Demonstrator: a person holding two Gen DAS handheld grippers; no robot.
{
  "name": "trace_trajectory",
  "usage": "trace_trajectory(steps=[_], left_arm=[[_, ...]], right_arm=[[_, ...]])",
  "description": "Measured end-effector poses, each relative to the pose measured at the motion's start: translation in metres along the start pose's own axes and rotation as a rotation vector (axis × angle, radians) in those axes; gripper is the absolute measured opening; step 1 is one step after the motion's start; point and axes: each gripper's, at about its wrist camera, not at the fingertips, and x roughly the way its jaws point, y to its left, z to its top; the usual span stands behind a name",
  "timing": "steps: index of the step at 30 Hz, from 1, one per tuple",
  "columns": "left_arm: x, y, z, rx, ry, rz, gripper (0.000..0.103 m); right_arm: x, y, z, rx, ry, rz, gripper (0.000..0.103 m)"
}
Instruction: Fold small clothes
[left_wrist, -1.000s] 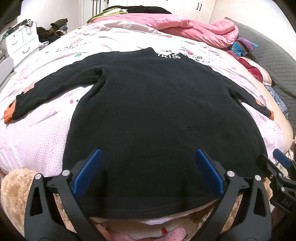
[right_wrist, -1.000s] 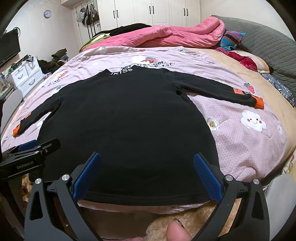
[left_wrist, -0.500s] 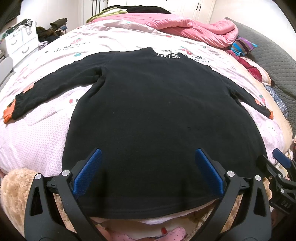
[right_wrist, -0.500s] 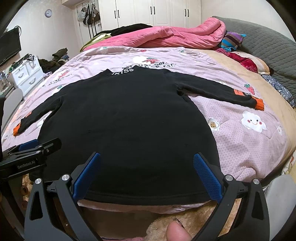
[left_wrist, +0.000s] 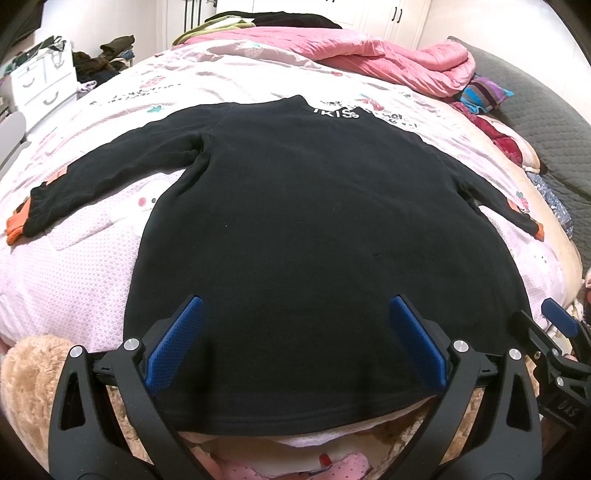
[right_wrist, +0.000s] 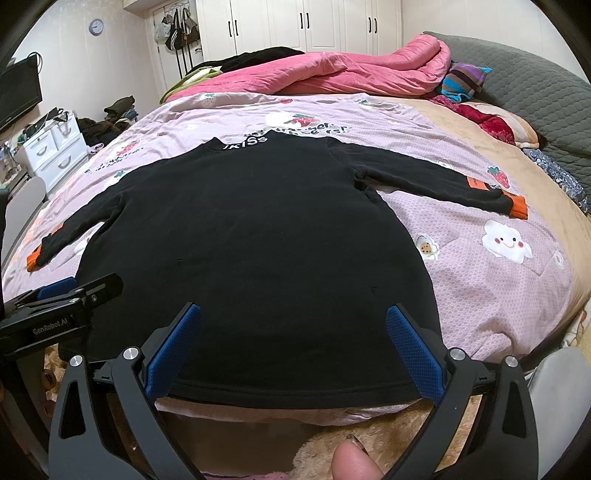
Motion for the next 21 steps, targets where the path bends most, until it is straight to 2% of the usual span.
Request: trace_trajectory(steps=[11, 21], left_arm=[[0.0, 0.0, 0.001, -0.001, 0.003, 0.001, 0.094], [0.008, -0.001, 0.012, -0.004, 0.008, 0.007, 0.094]], right_arm=[[0.003, 0.0, 0.002, 0.0, 0.0, 0.009, 0.099], [0.011, -0.001, 0.019, 0.005, -0.01, 0.024, 0.099]])
